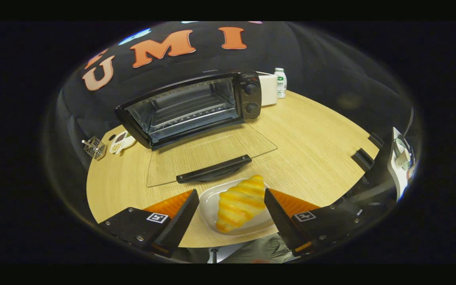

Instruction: Open the toaster oven, put the food inside, and close the toaster oven door.

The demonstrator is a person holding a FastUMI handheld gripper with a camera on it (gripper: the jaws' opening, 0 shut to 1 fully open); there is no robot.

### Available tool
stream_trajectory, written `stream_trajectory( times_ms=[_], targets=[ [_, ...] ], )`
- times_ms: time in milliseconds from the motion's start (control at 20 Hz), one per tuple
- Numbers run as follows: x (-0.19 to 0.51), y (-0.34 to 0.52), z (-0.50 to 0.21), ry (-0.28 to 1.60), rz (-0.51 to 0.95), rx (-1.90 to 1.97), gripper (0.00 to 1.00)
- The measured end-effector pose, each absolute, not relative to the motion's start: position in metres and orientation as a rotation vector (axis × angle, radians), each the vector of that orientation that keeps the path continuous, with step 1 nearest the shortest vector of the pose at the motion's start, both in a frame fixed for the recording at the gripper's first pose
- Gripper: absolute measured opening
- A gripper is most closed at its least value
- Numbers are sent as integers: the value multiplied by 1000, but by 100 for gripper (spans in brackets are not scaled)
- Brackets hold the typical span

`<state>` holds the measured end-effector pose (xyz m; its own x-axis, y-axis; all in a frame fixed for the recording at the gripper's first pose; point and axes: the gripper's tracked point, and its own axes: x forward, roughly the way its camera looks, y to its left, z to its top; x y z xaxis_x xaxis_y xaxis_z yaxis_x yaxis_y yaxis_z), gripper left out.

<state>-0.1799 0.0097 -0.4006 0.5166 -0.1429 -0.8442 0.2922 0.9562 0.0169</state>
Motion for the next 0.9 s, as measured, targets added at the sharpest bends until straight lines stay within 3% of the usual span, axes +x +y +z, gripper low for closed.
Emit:
stream_trajectory(
  times_ms=[700,800,850,900],
  targets=[
    [-222,21,-460,1107,-361,188,98],
    [-222,20,-462,1119,-365,196,90],
    [-223,20,-461,1122,-366,206,76],
    [-222,20,-461,1125,-364,212,70]
  ],
)
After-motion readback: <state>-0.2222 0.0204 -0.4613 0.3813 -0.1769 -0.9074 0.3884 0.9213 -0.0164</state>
